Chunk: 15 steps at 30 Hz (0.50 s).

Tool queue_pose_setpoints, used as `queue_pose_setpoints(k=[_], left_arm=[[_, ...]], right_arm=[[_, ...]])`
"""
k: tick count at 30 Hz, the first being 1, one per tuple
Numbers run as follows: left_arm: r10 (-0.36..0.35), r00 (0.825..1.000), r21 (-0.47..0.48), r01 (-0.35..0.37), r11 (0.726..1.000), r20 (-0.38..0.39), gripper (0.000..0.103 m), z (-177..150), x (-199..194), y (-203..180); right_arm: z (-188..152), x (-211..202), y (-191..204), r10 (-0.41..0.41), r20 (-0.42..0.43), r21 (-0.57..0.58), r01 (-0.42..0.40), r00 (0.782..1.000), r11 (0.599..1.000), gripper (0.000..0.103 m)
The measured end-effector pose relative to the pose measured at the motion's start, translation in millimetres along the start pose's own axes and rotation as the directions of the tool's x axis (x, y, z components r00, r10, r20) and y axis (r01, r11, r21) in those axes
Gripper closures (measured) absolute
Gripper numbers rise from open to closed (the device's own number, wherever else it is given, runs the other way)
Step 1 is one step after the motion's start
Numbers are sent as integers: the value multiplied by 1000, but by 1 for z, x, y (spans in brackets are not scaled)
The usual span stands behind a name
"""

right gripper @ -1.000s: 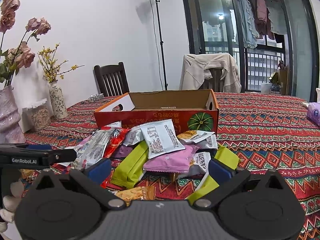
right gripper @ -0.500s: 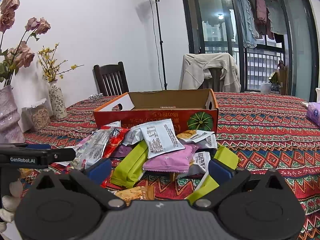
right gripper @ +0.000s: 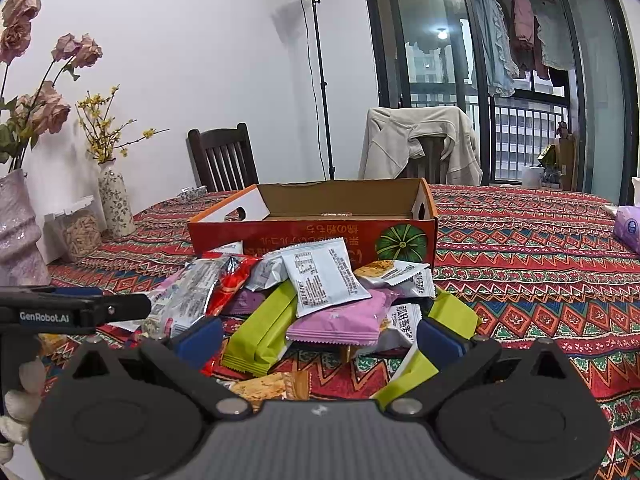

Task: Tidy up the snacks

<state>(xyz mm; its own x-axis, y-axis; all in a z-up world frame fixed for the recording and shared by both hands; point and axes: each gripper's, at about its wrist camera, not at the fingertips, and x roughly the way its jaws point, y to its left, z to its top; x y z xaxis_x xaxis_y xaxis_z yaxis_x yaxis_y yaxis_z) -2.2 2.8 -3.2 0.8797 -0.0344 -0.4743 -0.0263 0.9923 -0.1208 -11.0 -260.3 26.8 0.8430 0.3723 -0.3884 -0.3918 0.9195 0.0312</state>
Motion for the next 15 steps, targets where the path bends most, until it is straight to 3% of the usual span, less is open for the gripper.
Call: queue_pose_setpoints(k=[15], left_arm=[[-10, 1000, -1, 10, 1000, -8, 0, 0, 3, -2]], right_arm=[[-2, 2, 0, 3, 3, -12, -3, 1000, 1000, 0]])
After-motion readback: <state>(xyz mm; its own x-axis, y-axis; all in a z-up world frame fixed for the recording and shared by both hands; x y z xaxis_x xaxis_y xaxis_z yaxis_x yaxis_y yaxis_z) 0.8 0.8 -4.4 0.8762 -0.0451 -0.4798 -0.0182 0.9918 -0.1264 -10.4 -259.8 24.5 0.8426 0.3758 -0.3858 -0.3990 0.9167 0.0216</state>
